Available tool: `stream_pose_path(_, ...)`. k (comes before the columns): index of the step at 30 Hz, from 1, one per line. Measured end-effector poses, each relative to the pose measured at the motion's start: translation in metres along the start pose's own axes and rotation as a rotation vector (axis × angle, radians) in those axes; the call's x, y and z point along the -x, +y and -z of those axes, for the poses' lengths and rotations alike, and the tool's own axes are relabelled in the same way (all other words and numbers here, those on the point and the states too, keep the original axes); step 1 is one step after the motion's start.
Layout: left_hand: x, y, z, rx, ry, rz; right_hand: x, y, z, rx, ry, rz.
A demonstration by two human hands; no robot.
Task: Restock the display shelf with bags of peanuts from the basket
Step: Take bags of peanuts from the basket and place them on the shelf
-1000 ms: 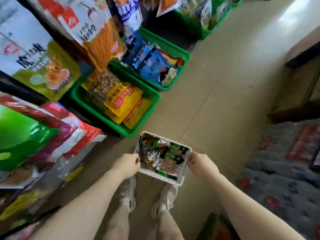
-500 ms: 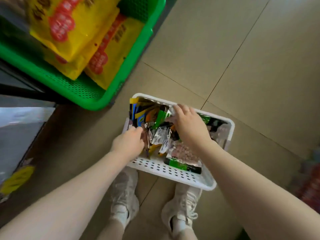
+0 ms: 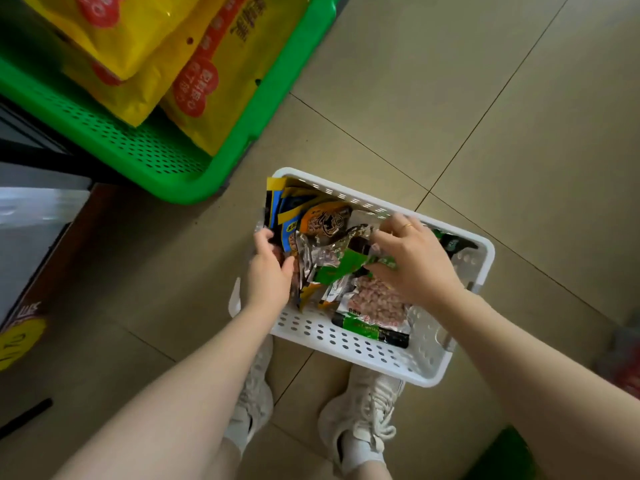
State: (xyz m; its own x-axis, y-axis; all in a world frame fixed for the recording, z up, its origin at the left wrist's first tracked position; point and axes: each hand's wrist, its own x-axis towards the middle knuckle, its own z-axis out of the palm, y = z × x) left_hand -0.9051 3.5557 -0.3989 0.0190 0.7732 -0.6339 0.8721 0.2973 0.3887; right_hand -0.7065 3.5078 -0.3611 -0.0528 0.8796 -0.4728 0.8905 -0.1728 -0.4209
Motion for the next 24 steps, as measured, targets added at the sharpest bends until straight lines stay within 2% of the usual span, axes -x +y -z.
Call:
stream_pose_path(2,0.003,0.002,-0.008,-0.108,-0.011,0.038,0.010,0.006,0.012,-0.144,0.079,-0.040)
stream_pose_path(4,0.002,0.004,-0.015,-0.243,-0.034,0.052,0.018,0.009,0.025,-0.257,0.052,-0.122)
stream_pose_path(7,-0.003,0.010,-0.017,-0.289,0.005,0.050,0.026,0.017,0.034,-0.205,-0.017,-0.130)
stream_pose_path(12,0.003,0.011,-0.011,-0.271,-0.013,-0.040,0.032,0.008,0.047,0.145,0.006,0.161)
stream_pose_path(15,0.012,-0.005,0.010,-0.519,-0.004,-0.181,0.045,-0.009,0.042,0.287,-0.105,0.311)
stream_pose_path(19,0.032,-0.018,0.034,-0.620,-0.035,-0.308,0.062,-0.026,0.003,0.350,-0.347,0.484)
stream_pose_path(21,0.038,-0.018,0.036,-0.589,-0.011,-0.347,0.060,-0.032,-0.020,0.426,-0.423,0.457)
stream_pose_path(24,0.028,-0.011,0.031,-0.334,-0.021,-0.202,0.058,-0.037,-0.051,0.404,-0.359,0.500)
